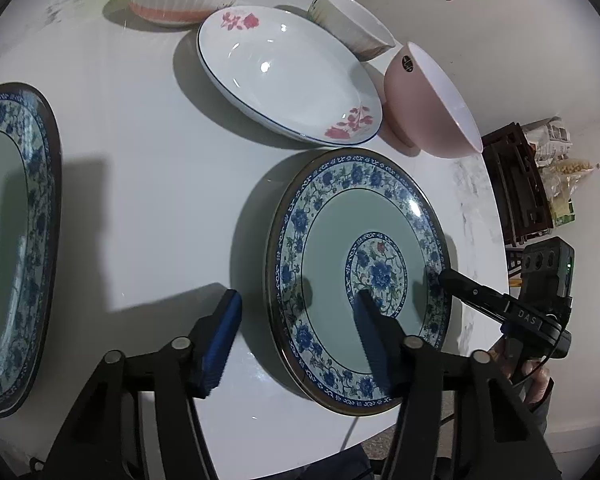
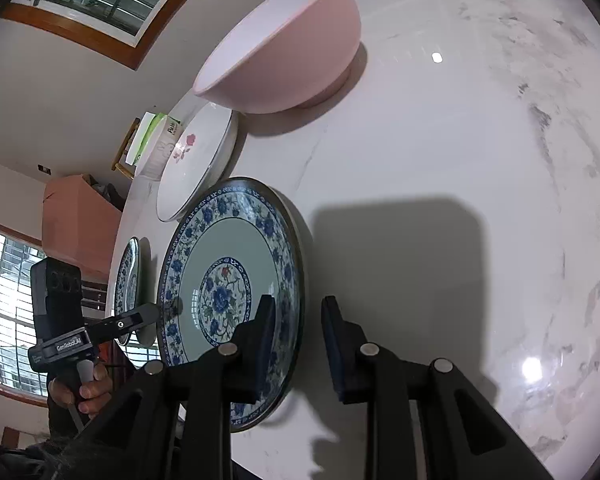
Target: Organize plates and bowls
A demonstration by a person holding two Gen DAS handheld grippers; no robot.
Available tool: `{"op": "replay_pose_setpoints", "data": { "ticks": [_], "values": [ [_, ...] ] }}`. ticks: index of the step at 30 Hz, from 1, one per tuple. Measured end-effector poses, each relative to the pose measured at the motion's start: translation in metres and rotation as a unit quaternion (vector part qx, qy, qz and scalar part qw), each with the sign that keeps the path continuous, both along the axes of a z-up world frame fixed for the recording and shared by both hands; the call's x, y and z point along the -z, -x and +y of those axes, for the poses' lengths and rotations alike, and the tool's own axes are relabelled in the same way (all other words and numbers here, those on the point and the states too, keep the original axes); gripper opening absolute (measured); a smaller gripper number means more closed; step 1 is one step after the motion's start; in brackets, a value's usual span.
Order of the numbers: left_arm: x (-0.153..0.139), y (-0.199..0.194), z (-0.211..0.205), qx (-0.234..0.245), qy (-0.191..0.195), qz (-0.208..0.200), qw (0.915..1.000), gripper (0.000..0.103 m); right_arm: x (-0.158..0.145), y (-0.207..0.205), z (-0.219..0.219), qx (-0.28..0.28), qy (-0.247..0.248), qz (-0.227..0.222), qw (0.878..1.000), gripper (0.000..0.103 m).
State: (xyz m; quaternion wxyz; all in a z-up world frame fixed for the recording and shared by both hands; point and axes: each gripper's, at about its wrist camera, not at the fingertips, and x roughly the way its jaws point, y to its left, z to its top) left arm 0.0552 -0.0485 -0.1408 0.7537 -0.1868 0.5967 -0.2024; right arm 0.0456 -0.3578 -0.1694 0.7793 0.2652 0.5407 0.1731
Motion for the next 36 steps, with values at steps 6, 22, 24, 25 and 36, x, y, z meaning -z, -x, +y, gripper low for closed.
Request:
{"op": "replay_pose_setpoints", "data": {
  "ticks": [6, 22, 24, 25, 36],
  "values": [
    [0.004, -0.001, -0.004, 0.009, 0.0, 0.0, 1.0, 0.032, 0.002, -0.001, 0.006, -0.006, 0.004, -0.004, 1.0, 0.014],
    [-0.005, 0.009, 0.006, 0.021, -0.045, -0.036, 0.9981, 0.015, -0.013, 0.009, 0.021, 0.0, 0.044, -0.014, 0.999, 0.013],
    [-0.009, 0.012, 0.008, 0.02, -0.048, -0.043, 0.9977, 0.015, -0.017, 0.01, 0.025, -0.001, 0.048, -0.018, 0.999, 0.013],
    [-0.011, 0.013, 0.01, 0.019, -0.047, -0.044, 0.9977, 0.015, -0.019, 0.01, 0.027, -0.002, 0.051, -0.019, 0.999, 0.013],
    [-0.032, 0.02, 0.047, -0.003, -0.039, -0.064, 0.9972, 0.015, -0.044, 0.012, 0.066, -0.017, 0.057, -0.036, 0.998, 0.013]
  ]
}}
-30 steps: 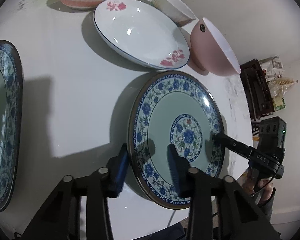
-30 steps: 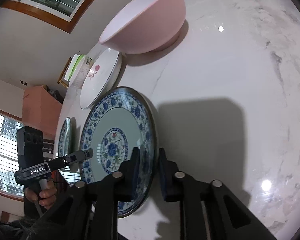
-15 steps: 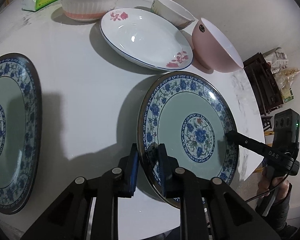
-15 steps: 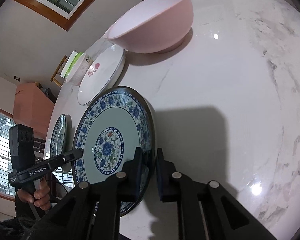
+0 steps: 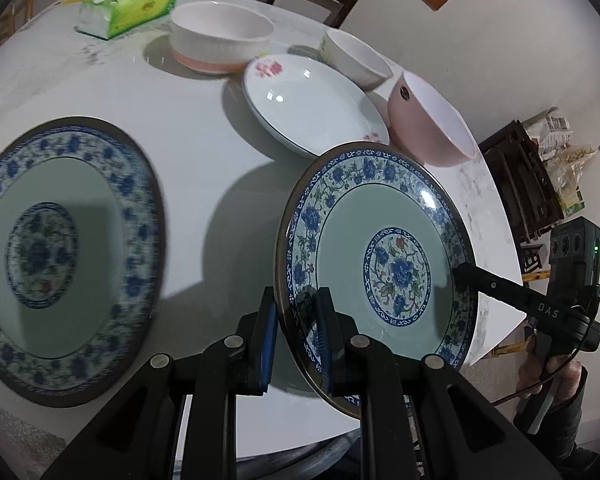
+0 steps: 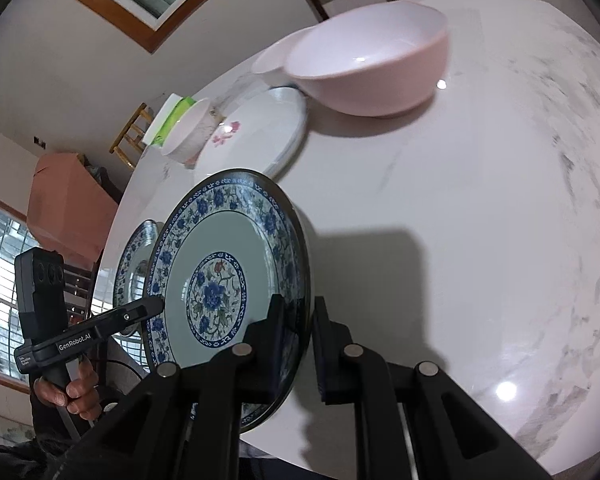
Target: Organize plates and bowls
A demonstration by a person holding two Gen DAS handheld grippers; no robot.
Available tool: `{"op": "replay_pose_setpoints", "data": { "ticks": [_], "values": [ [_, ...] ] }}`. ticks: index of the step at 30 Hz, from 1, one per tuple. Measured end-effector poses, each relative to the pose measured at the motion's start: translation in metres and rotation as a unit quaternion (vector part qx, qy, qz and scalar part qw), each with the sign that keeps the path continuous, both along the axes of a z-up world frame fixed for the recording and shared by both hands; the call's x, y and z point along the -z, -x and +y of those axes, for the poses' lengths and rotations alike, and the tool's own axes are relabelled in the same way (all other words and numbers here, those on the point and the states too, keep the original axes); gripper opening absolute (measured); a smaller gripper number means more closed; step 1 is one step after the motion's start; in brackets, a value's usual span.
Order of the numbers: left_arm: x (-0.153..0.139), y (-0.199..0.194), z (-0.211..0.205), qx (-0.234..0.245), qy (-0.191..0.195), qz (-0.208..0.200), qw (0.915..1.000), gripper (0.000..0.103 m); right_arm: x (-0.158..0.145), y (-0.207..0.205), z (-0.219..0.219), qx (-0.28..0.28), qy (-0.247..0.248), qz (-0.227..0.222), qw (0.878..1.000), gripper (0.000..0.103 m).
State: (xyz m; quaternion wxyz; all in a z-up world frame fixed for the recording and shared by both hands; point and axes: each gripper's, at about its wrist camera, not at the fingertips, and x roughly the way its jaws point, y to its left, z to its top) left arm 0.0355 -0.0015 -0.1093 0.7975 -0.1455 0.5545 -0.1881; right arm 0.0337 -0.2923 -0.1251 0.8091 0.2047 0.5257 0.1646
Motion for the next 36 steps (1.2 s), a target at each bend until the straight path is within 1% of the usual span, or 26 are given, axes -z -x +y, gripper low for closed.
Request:
{"op": "replay_pose_setpoints", "data": {
  "ticks": [5, 8, 13, 19, 26, 31, 36],
  "values": [
    [-0.012, 0.0, 0.029, -0.017, -0.009, -0.012, 0.9997, 0.015, -0.008, -0.008, 0.03, -0.019, -0.002, -0.004, 1.0, 0.013],
    [-0.02, 0.0, 0.052, -0.033, -0.015, -0.02, 0.9992, 0.015, -0.015, -0.016, 0.058, -0.036, -0.001, -0.011, 0.999, 0.013],
    [-0.03, 0.006, 0.1, -0.068, -0.025, -0.03, 0.9969, 0.015, -0.019, -0.029, 0.102, -0.062, -0.009, -0.013, 0.998, 0.013],
    [-0.024, 0.012, 0.159, -0.115, -0.035, -0.025, 0.9925, 0.016, -0.013, -0.044, 0.162, -0.099, -0.014, -0.005, 0.995, 0.013],
    [-0.012, 0.014, 0.207, -0.151, -0.049, -0.011, 0.9872, 0.016, 0.005, -0.054, 0.219, -0.127, -0.014, 0.018, 0.992, 0.013],
    [-0.003, 0.01, 0.225, -0.162, -0.05, -0.003, 0.9856, 0.016, 0.016, -0.061, 0.241, -0.131, -0.014, 0.033, 0.991, 0.013],
    [0.004, 0.008, 0.233, -0.162, -0.046, 0.005, 0.9857, 0.016, 0.019, -0.063, 0.248, -0.128, -0.01, 0.038, 0.991, 0.014]
  ]
}}
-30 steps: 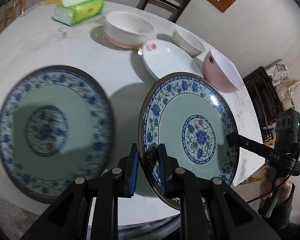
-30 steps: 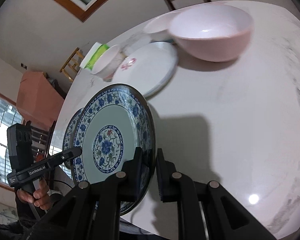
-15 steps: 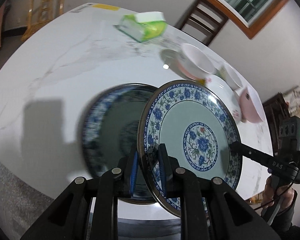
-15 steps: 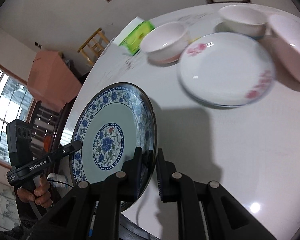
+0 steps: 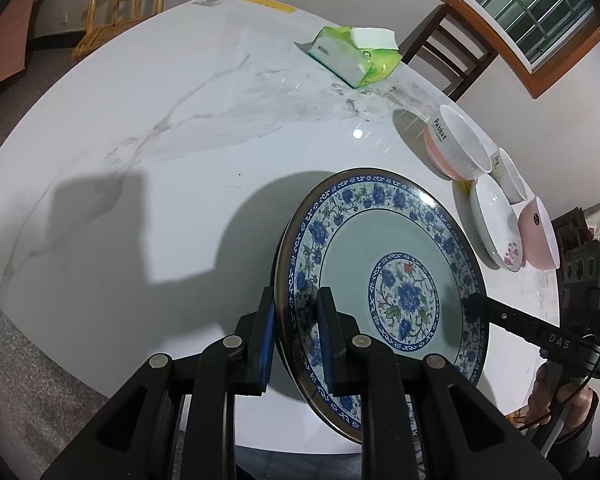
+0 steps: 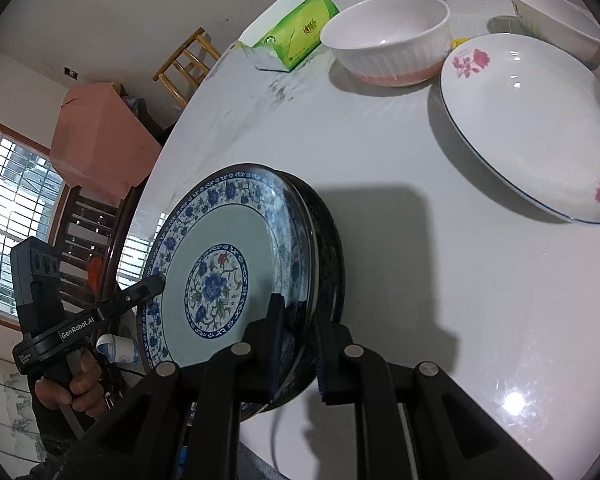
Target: Organize plates and bowls
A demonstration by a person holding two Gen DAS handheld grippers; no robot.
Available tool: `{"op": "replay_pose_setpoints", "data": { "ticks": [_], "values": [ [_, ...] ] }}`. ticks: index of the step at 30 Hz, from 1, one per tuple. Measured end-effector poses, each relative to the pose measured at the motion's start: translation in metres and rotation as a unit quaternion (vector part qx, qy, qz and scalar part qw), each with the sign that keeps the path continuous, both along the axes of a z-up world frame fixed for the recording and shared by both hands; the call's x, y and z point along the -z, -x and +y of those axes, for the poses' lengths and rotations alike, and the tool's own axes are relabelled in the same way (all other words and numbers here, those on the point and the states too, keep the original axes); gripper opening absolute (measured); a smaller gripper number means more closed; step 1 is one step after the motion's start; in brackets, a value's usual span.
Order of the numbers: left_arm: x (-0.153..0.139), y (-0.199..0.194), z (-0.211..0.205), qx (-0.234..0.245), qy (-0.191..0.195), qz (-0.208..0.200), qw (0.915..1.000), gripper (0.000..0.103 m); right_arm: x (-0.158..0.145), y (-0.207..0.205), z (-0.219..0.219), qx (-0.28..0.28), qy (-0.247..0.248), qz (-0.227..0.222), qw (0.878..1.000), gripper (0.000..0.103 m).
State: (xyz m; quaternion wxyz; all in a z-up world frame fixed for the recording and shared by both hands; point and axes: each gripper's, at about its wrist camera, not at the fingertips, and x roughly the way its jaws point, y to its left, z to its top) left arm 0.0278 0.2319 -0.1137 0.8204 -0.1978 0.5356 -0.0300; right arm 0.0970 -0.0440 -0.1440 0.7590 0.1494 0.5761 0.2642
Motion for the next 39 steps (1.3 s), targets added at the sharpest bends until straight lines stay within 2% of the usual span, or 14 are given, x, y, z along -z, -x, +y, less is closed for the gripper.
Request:
{"op": "replay_pose_setpoints", "data": {
  "ticks": [5, 11, 15, 17, 24, 27, 30, 34, 39],
  "values": [
    [0.004, 0.0, 0.002, 0.002, 0.004, 0.005, 1.0, 0.017, -0.006, -0.001, 0.001, 0.002, 0.007, 0.003, 1.0, 0.015],
    [0.004, -0.002, -0.001, 0.005, -0.012, 0.007, 0.9999, 0.018, -0.009, 0.001, 0.009, 0.005, 0.028, 0.001, 1.0, 0.017],
    [0.017, -0.004, 0.0, -0.006, -0.004, 0.039, 0.9992, 0.021, -0.011, 0.002, 0.017, -0.002, 0.053, -0.002, 0.999, 0.017],
    [0.019, -0.003, 0.0, -0.007, 0.0, 0.038, 0.9993, 0.021, -0.015, 0.002, 0.022, -0.008, 0.076, -0.014, 0.997, 0.017],
    [0.019, -0.003, -0.001, -0.009, 0.001, 0.035, 0.9993, 0.022, -0.018, 0.003, 0.03, -0.016, 0.108, -0.027, 0.994, 0.019],
    [0.018, -0.004, -0.002, -0.008, -0.002, 0.033, 0.9994, 0.022, -0.02, 0.007, 0.037, -0.035, 0.125, -0.04, 0.991, 0.031],
    [0.018, -0.004, -0.002, -0.01, -0.006, 0.031, 0.9994, 0.023, -0.021, 0.013, 0.047, -0.051, 0.155, -0.058, 0.985, 0.031],
    [0.016, -0.004, -0.002, -0.014, -0.011, 0.025, 0.9995, 0.024, -0.023, 0.014, 0.048, -0.057, 0.162, -0.06, 0.983, 0.031],
    [0.006, -0.006, -0.004, -0.017, -0.037, 0.004, 0.9992, 0.032, -0.026, 0.012, 0.049, -0.061, 0.188, -0.068, 0.978, 0.032]
  ]
}}
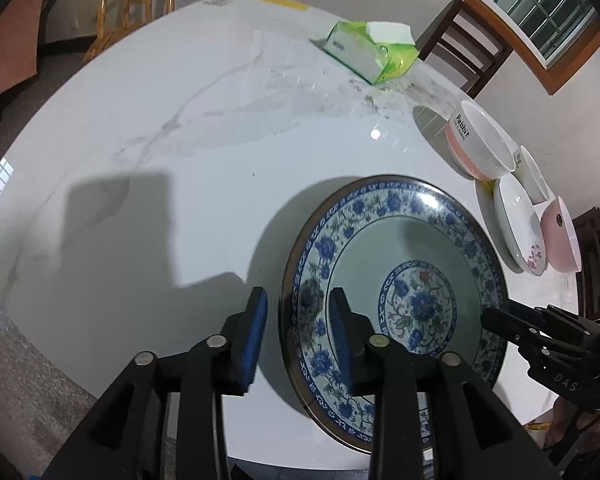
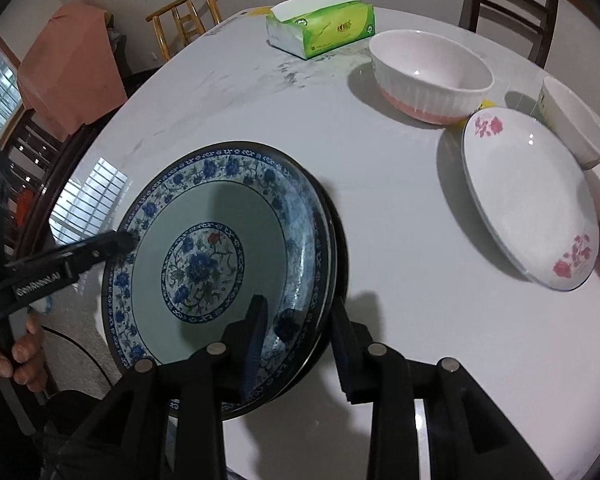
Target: Organize plates and bowls
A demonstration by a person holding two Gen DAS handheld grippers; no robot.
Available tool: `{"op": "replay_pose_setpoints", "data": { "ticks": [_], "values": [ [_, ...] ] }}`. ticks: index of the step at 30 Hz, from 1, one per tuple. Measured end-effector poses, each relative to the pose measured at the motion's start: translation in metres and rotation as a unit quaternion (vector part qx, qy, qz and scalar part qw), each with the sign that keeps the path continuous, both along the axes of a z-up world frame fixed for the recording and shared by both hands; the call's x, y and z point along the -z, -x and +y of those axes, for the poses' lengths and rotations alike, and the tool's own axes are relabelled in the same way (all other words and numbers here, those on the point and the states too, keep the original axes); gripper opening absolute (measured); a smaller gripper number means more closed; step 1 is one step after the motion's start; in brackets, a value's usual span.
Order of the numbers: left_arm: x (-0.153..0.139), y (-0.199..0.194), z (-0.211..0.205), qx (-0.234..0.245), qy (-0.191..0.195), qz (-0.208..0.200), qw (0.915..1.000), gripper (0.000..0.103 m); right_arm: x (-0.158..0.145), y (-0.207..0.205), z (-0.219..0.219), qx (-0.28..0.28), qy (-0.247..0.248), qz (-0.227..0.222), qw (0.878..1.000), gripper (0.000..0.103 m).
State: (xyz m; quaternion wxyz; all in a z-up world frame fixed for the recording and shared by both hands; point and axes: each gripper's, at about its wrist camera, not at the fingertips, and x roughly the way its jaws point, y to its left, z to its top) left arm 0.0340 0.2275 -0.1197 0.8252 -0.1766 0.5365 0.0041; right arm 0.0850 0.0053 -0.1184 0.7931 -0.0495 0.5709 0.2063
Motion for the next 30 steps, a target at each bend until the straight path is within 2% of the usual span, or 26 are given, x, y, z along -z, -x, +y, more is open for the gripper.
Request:
{"op": "replay_pose_setpoints", "data": {
  "ticks": [2, 7, 10, 13, 16, 19, 23, 26, 30],
  "values": [
    [-0.001, 0.0, -0.001, 0.001, -0.002, -0.003, 1.0, 0.033, -0.002, 0.001, 0.004, -0.007, 0.019, -0.012, 1.0, 0.032],
    [-0.009, 0.003, 0.0, -0.014, -0.012, -0.02, 0.9996, 0.035, -0.012, 0.005, 0.008, -0.015, 0.021, -0.042, 0.999, 0.032],
    [-0.024, 0.009, -0.004, -0.025, -0.048, -0.057, 0.9969, 0.042, -0.019, 0.007, -0.003, -0.001, 0.005, -0.065, 0.998, 0.032],
    [-0.041, 0.013, -0.017, -0.027, -0.1, -0.106, 0.9889, 0.053, -0.021, 0.011, -0.025, 0.021, -0.006, -0.087, 0.996, 0.032],
    [-0.052, 0.014, -0.035, -0.012, -0.118, -0.142, 0.9827, 0.058, -0.024, 0.013, -0.055, 0.051, -0.011, -0.114, 0.992, 0.032],
    [-0.057, 0.008, -0.059, 0.012, -0.117, -0.162, 0.9798, 0.065, -0.025, 0.014, -0.087, 0.082, -0.013, -0.129, 0.988, 0.032],
    [-0.058, -0.004, -0.092, 0.045, -0.103, -0.167, 0.9796, 0.069, -0.027, 0.015, -0.129, 0.123, -0.013, -0.14, 0.982, 0.032],
    [-0.059, -0.012, -0.119, 0.064, -0.087, -0.172, 0.9792, 0.07, -0.027, 0.015, -0.158, 0.153, -0.014, -0.152, 0.976, 0.032],
    [-0.058, -0.027, -0.151, 0.087, -0.066, -0.18, 0.9776, 0.071, -0.02, 0.003, -0.196, 0.19, -0.028, -0.143, 0.971, 0.032]
  ]
}}
